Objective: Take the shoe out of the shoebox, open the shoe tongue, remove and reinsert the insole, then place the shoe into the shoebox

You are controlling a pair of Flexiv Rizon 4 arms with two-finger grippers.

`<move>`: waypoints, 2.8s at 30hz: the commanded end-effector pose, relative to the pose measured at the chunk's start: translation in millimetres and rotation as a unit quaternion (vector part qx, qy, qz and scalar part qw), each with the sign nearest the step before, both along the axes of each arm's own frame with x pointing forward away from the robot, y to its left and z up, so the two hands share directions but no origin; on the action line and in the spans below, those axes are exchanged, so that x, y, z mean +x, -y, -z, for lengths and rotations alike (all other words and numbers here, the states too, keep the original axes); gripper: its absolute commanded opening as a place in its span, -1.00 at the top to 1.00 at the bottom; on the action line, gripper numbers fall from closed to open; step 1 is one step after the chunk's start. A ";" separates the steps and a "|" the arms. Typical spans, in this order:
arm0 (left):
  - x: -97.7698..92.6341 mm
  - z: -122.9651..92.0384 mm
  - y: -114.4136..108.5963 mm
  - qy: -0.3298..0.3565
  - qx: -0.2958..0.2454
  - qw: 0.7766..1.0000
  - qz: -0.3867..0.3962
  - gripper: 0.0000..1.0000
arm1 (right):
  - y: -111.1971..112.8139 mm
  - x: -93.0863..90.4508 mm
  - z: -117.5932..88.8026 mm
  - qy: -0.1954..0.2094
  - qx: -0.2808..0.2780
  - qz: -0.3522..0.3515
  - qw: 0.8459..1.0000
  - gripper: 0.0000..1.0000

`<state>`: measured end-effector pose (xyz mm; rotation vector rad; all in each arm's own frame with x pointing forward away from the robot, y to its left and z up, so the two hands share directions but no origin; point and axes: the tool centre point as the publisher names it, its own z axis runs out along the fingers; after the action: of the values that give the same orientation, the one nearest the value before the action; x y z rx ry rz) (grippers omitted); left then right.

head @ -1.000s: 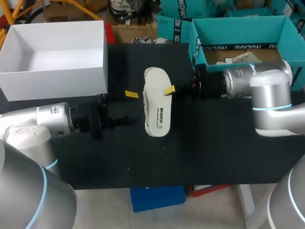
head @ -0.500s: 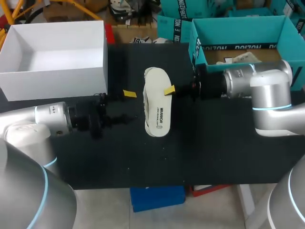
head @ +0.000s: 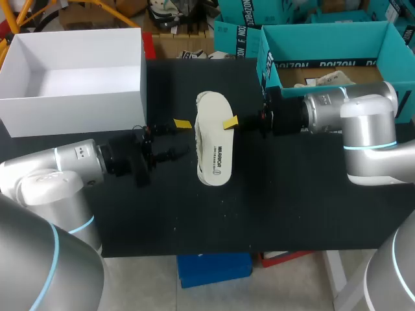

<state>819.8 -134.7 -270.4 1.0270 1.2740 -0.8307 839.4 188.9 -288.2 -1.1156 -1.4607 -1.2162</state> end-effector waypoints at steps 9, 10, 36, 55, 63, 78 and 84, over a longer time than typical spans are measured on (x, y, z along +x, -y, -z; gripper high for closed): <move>36.7 -3.8 12.7 0.000 0.012 0.999 0.042 -1.00 | -1.1 0.5 -0.1 0.000 -0.001 0.000 1.000 1.00; 37.5 -3.7 14.3 0.000 0.012 0.999 0.046 -1.00 | -1.1 0.5 -0.1 0.000 -0.001 0.000 1.000 1.00; 41.4 10.6 40.8 -0.011 0.007 0.996 0.088 -1.00 | -1.1 0.5 -0.1 0.000 -0.001 0.000 1.000 1.00; 37.0 5.0 50.1 0.001 -0.001 0.996 0.085 -0.08 | -1.1 0.5 -0.1 0.000 -0.001 0.000 1.000 1.00; 37.4 4.6 56.5 0.004 -0.002 0.995 0.100 0.36 | -1.1 0.5 -0.1 0.000 -0.001 0.000 1.000 1.00; 39.8 7.6 57.6 0.004 0.007 0.995 0.098 1.00 | -1.1 0.5 -0.1 0.000 -0.001 0.000 1.000 1.00; 37.8 7.9 59.7 0.005 0.011 0.995 0.100 1.00 | 0.2 0.8 -0.7 -0.002 0.002 0.003 1.000 1.00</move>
<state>859.3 -190.7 -278.6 1.1854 1.1811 -0.9716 839.8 187.7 -287.9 -1.1170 -1.4580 -1.2167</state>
